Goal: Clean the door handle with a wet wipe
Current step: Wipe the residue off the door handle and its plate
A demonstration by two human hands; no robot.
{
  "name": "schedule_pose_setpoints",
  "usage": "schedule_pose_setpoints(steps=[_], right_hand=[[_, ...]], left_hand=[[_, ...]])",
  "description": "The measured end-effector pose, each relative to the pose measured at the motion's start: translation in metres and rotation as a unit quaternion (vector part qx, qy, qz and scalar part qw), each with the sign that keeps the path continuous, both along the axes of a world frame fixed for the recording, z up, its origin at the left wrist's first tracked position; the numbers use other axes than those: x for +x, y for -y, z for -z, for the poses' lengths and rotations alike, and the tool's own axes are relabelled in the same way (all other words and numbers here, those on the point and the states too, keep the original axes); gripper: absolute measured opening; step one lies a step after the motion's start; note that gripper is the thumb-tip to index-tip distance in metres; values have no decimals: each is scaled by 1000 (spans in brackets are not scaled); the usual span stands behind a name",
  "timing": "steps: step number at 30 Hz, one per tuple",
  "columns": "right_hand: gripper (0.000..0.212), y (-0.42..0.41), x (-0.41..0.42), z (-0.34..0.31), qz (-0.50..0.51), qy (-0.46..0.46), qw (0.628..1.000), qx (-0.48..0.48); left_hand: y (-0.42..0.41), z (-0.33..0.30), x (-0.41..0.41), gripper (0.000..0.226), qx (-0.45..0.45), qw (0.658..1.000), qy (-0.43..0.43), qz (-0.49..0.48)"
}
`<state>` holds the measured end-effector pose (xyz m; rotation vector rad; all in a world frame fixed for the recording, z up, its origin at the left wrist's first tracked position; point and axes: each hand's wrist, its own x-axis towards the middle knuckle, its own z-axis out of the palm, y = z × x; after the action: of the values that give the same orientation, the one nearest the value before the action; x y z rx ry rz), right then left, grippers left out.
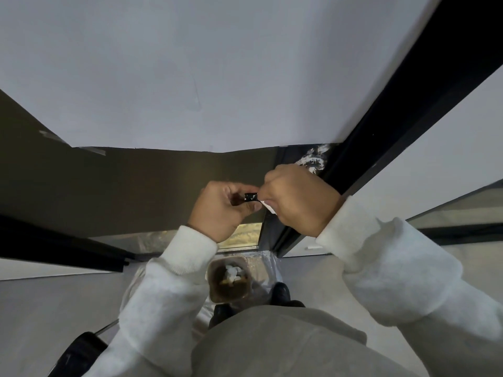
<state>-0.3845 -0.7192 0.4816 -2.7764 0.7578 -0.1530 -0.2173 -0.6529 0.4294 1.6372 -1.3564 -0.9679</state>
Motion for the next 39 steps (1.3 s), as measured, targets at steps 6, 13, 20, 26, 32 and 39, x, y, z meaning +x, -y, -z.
schedule_pose_setpoints(steps=[6, 13, 20, 26, 32, 39], right_hand=[[18, 14, 6, 2, 42, -18, 999, 16], [24, -4, 3, 2, 68, -5, 996, -50], [23, -25, -7, 24, 107, 62, 990, -68], [5, -59, -14, 49, 235, 254, 937, -56], [14, -85, 5, 64, 507, 555, 521, 405], [18, -72, 27, 68, 445, 668, 203, 561]], left_hand=[[1, 0, 1, 22, 12, 1000, -1, -1], [1, 2, 2, 22, 7, 1000, 7, 2], [4, -2, 4, 19, 7, 998, 51, 23], [10, -20, 5, 12, -2, 985, 153, 80], [14, -21, 7, 12, 19, 973, 200, 110], [16, -23, 10, 18, 18, 947, 290, 140]])
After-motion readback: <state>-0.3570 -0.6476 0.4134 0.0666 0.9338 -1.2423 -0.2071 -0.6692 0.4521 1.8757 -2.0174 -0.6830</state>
